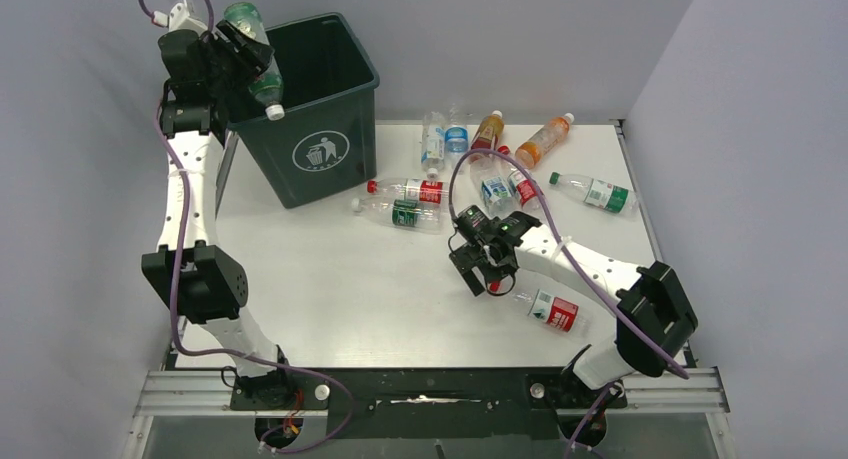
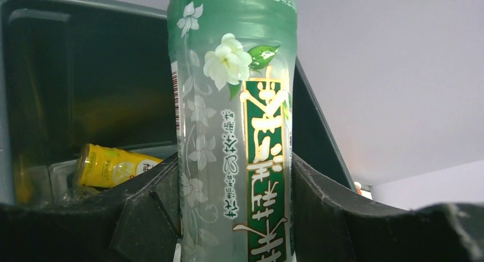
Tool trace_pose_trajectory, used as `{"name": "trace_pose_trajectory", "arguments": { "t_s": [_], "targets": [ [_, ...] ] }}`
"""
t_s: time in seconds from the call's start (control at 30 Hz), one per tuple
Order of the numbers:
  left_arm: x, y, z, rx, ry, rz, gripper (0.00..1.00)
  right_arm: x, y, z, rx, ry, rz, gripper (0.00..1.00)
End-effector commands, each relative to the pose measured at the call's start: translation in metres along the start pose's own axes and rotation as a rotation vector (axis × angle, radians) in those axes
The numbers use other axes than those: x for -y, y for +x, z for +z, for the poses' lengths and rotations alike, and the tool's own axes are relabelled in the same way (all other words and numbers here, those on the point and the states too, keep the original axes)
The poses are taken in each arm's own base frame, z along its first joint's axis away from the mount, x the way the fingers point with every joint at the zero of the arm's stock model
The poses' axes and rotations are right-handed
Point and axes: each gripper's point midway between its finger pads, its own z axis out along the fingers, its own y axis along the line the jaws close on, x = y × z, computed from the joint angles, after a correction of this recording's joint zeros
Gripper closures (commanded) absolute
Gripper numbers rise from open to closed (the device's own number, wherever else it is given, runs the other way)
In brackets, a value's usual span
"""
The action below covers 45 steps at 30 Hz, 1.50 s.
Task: Put the plastic bottles in the bin
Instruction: Place the plastic bottle in the trash bin.
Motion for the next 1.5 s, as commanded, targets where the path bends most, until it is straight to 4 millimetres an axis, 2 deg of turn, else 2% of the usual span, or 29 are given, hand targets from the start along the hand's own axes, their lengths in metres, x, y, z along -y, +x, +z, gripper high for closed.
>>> {"name": "trace_pose_trajectory", "arguments": {
  "t_s": [0.0, 0.2, 0.5, 0.7, 0.87, 0.97, 1.1, 1.27, 1.47],
  "targets": [
    [-0.016, -0.02, 0.008, 0.061, -0.042, 0.061, 0.45, -0.01, -0.003, 0.014, -0.002, -0.059, -0.056, 0.02],
    [-0.021, -0.022, 0.019, 0.054, -0.049, 0.051, 0.45, -0.018, 0.0, 0.017, -0.015, -0.106, -0.061, 0.02],
    [-0.003, -0.041, 0.021, 0.072, 0.016, 0.01, 0.45, -0.016, 0.001, 0.02, -0.031, -0.116, -0.054, 0.02],
    [-0.016, -0.022, 0.034, 0.028, 0.005, -0.008, 0.43, -0.009, 0.001, 0.022, -0.042, -0.107, -0.042, 0.02],
    [-0.027, -0.007, 0.036, 0.015, -0.013, -0.006, 0.42, 0.0, -0.002, 0.019, -0.035, -0.092, -0.04, 0.02],
    [-0.034, 0.001, 0.039, 0.004, -0.027, 0.001, 0.36, 0.005, -0.004, 0.018, -0.024, -0.09, -0.05, 0.01],
    [-0.043, 0.008, 0.044, -0.014, -0.059, 0.019, 0.18, 0.001, -0.004, 0.02, -0.029, -0.113, -0.056, 0.01],
    [-0.042, 0.003, 0.038, -0.007, -0.075, 0.036, 0.16, -0.007, 0.001, 0.026, -0.051, -0.15, -0.061, 0.04],
    [-0.03, -0.011, 0.016, 0.02, -0.085, 0.048, 0.15, -0.012, 0.004, 0.029, -0.06, -0.169, -0.062, 0.11]
  ]
}}
